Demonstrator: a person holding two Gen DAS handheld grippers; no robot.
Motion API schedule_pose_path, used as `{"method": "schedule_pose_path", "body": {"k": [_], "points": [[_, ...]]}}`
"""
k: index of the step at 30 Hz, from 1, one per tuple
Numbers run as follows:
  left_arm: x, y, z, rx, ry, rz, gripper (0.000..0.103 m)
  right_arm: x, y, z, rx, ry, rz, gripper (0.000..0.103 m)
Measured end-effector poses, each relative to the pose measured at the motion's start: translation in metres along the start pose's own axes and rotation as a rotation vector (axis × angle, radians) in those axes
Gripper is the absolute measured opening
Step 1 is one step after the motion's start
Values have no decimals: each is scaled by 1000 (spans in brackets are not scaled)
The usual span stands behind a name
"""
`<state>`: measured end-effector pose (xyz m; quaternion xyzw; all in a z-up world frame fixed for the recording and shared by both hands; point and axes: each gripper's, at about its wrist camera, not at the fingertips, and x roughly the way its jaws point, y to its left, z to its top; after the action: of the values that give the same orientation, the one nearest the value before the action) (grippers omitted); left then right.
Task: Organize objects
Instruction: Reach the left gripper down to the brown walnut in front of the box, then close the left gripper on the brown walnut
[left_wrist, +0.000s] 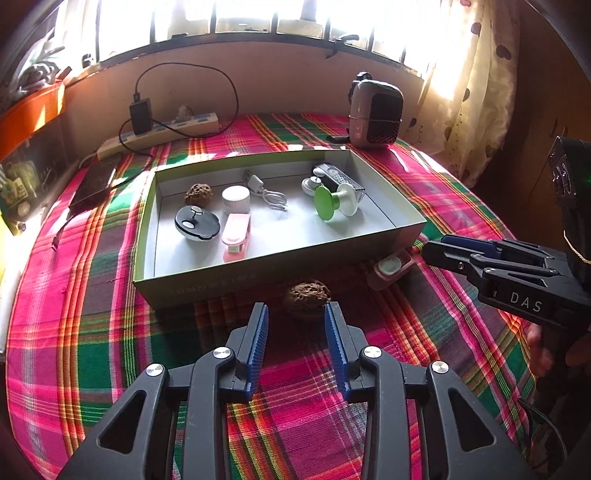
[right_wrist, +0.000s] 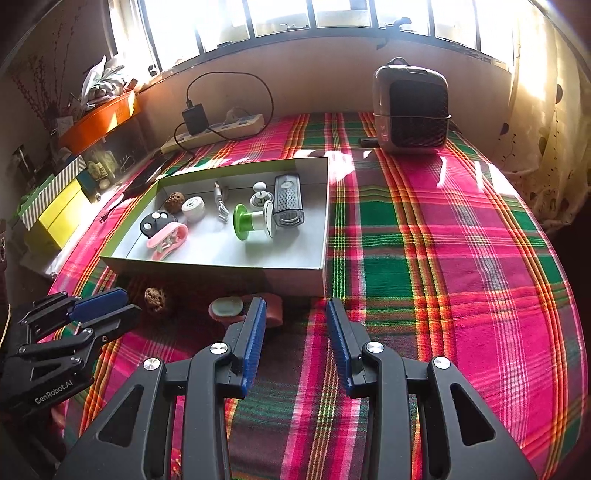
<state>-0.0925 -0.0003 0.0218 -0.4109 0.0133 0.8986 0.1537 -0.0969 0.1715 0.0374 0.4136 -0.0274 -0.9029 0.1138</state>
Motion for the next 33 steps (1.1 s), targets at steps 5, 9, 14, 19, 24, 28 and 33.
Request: {"method": "schedule_pose_path", "body": {"k": [5, 9, 14, 19, 24, 28, 33], "points": [[5, -3, 3, 7, 7, -3, 30, 1, -2, -2, 7, 4, -1, 36], [10, -4, 6, 10, 14, -2, 30, 2, -3, -4, 6, 8, 0, 36], [19, -7, 7, 20, 29, -2, 30, 3, -3, -4, 5, 12, -2, 36], [25, -8, 10, 23, 43, 0, 31, 3, -4, -4, 6, 12, -2, 36], [30, -10, 11, 26, 49, 9, 31, 4, -1, -5, -2, 18, -2, 36], [32, -7, 11, 10, 51, 6, 31, 6, 0, -4, -6, 21, -5, 36], [32, -4, 11, 4, 46, 0, 31, 9, 2, -4, -11, 30, -2, 36]]}}
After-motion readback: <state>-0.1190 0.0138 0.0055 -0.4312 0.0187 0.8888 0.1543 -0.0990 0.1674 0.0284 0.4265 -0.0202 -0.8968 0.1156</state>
